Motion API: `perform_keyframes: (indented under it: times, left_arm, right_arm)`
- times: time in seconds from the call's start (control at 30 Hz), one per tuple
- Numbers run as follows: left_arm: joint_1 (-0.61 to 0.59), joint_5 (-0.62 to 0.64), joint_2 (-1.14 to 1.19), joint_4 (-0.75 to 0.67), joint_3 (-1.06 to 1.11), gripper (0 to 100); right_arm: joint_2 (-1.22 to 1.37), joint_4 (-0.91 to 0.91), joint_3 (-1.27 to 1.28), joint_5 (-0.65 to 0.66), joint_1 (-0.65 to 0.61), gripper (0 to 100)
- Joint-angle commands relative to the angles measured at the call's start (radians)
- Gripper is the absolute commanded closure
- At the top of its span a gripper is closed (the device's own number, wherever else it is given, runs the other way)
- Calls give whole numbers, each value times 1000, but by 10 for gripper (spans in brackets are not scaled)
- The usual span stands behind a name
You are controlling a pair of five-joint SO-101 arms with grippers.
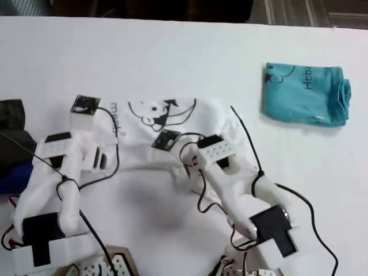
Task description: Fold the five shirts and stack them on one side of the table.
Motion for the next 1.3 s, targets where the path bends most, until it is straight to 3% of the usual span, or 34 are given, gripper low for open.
perform_keyframes:
  times: [0.0, 0.33, 0.57, 0.83, 1.07, 1.27]
  left_arm:
    - [11, 0, -12, -21, 5, 819]
    - [11, 0, -12, -21, 5, 819]
    - [11, 0, -12, -21, 5, 819]
    - [11, 0, -12, -21, 5, 819]
    - [11, -2, -12, -21, 5, 819]
    - [11, -2, -12, -21, 5, 819]
  right_arm:
    - [15, 94, -84, 11, 1, 981]
    - [25, 300, -439, 109, 99, 981]
    - [54, 297, -605, 163, 131, 981]
    - [375, 292, -858, 158, 143, 981]
    - [576, 401, -1171, 100, 177, 974]
    - [667, 466, -1350, 26, 239, 747]
